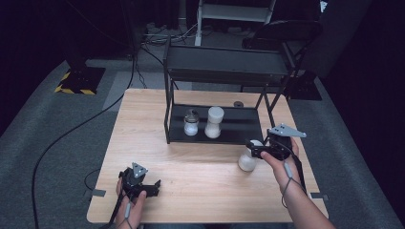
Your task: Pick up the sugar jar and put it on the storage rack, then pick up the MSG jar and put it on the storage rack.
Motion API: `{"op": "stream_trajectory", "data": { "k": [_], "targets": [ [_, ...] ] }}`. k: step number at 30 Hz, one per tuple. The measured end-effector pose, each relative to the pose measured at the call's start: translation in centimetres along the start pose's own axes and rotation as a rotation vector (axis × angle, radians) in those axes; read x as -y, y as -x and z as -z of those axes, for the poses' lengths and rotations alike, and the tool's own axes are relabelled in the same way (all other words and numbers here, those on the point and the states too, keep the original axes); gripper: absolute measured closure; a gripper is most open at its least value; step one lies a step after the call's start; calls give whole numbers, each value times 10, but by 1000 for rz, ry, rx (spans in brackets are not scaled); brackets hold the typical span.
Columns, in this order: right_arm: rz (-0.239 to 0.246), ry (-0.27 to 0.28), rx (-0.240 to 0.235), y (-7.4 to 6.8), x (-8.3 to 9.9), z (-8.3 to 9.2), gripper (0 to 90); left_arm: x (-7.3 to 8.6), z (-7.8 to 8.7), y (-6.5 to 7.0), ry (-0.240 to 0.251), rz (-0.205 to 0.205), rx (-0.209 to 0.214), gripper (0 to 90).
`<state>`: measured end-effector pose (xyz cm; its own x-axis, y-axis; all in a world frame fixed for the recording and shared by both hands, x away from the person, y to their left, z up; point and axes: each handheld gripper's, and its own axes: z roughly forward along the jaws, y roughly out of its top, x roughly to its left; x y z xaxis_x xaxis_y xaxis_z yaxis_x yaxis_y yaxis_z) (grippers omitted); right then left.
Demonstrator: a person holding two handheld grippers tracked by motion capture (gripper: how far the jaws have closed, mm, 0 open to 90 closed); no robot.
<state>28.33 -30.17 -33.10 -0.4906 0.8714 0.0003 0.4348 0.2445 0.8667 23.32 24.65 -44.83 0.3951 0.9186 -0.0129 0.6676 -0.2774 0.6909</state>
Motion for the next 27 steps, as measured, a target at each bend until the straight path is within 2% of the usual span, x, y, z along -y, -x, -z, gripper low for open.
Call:
{"op": "stream_trajectory", "data": {
  "k": [12, 27],
  "targets": [
    [-16, -26, 8, 4, 18, -3, 55, 0, 0, 0, 0, 1, -1, 3],
    [-19, -66, 20, 5, 35, -16, 58, 0, 0, 0, 1, 1, -1, 3]
  ]
}}
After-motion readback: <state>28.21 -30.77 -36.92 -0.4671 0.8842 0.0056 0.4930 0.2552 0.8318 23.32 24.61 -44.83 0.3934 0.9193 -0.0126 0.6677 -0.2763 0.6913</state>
